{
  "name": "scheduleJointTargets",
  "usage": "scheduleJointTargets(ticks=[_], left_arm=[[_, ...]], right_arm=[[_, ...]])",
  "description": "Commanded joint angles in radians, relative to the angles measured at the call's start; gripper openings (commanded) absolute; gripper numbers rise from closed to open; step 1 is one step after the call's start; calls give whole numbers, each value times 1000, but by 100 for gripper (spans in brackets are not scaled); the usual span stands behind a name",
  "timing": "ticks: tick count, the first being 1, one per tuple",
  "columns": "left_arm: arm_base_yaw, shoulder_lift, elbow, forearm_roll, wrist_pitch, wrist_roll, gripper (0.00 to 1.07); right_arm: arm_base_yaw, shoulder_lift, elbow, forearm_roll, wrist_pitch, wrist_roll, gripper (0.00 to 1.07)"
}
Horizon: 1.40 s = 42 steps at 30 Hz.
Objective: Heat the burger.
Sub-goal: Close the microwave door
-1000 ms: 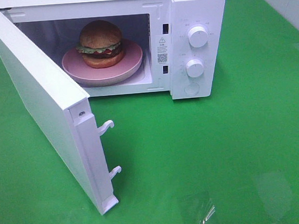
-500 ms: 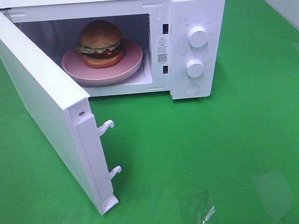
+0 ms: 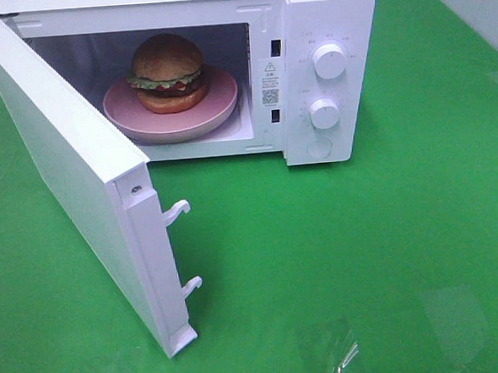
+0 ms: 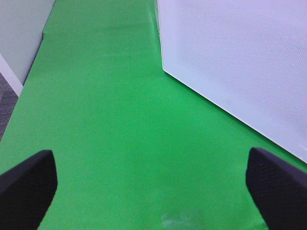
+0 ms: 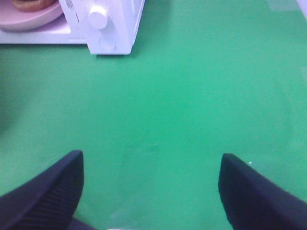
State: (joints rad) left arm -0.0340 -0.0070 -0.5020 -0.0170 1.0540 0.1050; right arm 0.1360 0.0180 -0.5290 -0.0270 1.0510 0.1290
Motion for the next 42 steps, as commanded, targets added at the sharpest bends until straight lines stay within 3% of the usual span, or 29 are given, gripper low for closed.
scheduleJointTargets(ticks=[1,42], left_arm=[[-3,-22,4,-1,-15,2,100],[-3,-17,4,-1,-15,1,100]], right_arm=[[-26,-42,23,-6,-48,-8,76],[-44,-46,20,-5,-49,-7,73]])
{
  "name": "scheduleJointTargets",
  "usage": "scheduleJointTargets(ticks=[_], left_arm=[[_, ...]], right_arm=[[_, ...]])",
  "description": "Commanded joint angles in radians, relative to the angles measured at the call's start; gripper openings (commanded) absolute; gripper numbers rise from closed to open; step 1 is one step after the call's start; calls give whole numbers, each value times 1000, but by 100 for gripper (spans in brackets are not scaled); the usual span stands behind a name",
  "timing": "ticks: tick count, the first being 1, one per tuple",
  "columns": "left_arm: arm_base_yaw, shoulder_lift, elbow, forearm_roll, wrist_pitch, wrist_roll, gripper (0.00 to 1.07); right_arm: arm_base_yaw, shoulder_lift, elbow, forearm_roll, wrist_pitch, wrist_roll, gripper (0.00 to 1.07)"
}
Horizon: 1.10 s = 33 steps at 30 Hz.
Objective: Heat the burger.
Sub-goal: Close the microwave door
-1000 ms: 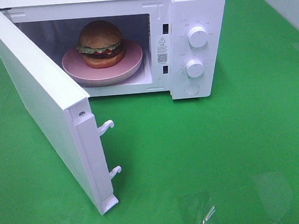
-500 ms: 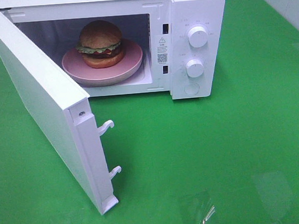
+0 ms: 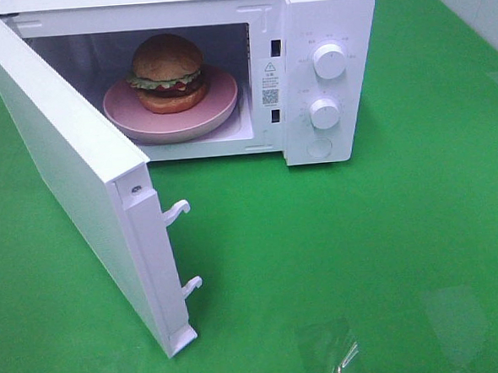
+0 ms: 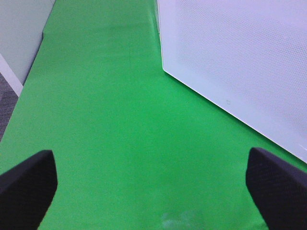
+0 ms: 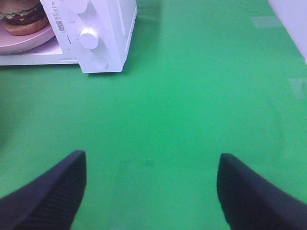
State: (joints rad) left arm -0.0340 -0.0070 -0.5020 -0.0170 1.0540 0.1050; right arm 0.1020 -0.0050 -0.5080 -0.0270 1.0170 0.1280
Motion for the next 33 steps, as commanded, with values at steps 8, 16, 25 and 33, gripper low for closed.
scheduleJointTargets(ticks=[8,16,25,33], left_arm=[[-3,-17,4,-1,-17,0,100],[-3,-1,-36,3,-147,0,90],[-3,184,-34,17,-329,0,45],[-3,373,8,17,-533,3,0]], right_arm=[[-10,-23,-1,-5,-15,-6,73],[-10,-23,-1,-5,-15,-6,73],[-10,-23,-1,-5,-15,-6,73],[-10,-23,-1,-5,-15,-6,73]])
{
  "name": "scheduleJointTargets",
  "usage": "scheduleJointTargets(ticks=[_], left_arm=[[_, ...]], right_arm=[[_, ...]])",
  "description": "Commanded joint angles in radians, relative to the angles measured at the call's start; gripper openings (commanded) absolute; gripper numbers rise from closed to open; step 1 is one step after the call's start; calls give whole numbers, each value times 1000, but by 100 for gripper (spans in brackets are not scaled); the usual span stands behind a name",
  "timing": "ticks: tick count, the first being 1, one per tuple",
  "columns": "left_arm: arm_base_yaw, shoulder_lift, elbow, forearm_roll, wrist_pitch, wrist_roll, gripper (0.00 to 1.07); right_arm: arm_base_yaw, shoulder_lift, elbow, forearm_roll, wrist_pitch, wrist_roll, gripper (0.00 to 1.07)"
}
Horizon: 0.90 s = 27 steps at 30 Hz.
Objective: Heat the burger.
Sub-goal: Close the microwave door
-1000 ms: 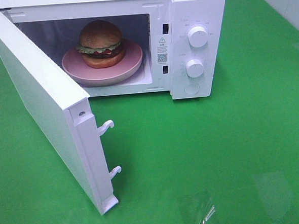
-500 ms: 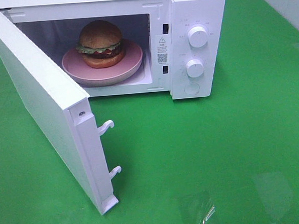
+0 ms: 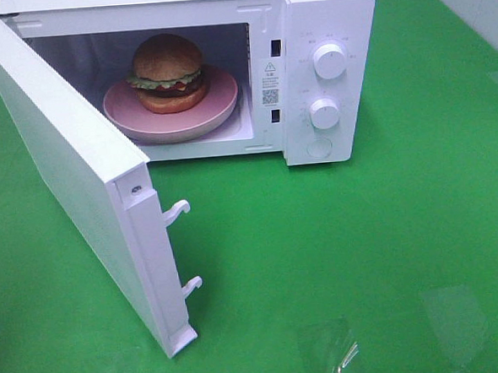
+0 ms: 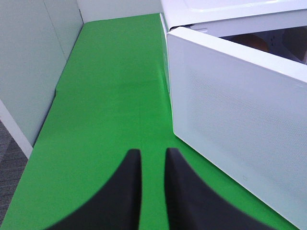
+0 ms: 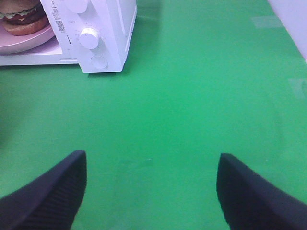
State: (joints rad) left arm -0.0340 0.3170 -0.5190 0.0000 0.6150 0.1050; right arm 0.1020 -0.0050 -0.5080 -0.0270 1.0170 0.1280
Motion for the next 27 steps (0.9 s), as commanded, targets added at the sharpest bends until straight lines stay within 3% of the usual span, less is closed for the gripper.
scheduleJointTargets(ticks=[1,4,8,10,19,22,23,25,27], left_arm=[[-3,87,49,0,-168,3,0],[-3,107,64,0,-215,3,0],[-3,187,134,0,-425,3,0],[-3,271,207,0,-661,1,0],[-3,479,275,0,-1013,-5,0],[-3,586,275,0,-1094,-51,0],[-3,652,275,34,-1142,-105,0],[-3,652,275,34,-1142,-105,0],[-3,774,275,180,-1238,-194,0]], right_arm=[[-10,-23,-1,-5,-15,-6,73],[-10,-23,-1,-5,-15,-6,73],[-10,-23,-1,-5,-15,-6,73],[-10,-23,-1,-5,-15,-6,73],[-10,-23,-1,-5,-15,-6,73],[-10,-23,-1,-5,-15,-6,73],[-10,-23,-1,-5,-15,-6,73],[-10,-23,-1,-5,-15,-6,73],[-10,-23,-1,-5,-15,-6,73]])
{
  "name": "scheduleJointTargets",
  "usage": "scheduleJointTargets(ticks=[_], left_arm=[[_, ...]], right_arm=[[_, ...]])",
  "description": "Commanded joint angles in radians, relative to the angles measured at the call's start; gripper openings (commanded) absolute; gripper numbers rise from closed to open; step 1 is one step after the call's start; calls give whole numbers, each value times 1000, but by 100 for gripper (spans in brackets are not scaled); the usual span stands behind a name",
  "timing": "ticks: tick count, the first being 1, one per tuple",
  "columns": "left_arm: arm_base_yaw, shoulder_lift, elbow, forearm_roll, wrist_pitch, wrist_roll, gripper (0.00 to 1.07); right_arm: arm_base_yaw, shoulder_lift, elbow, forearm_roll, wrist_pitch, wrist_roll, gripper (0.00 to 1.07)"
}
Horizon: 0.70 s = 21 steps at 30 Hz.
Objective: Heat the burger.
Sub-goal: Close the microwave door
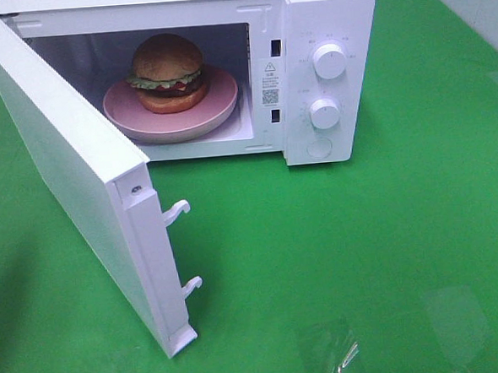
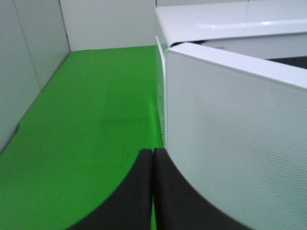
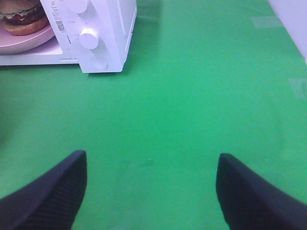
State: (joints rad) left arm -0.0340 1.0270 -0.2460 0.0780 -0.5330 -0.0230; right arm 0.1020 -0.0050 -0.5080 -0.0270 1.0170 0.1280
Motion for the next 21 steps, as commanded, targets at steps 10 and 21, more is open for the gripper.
scheduleJointTargets(ticks=[10,21], left_arm=[[-3,319,-22,309,-357,-184,0],[-3,493,-144,516,-380,-231,0]], right_arm=[[-10,-23,-1,-5,-15,-6,73],[-10,-23,-1,-5,-15,-6,73]])
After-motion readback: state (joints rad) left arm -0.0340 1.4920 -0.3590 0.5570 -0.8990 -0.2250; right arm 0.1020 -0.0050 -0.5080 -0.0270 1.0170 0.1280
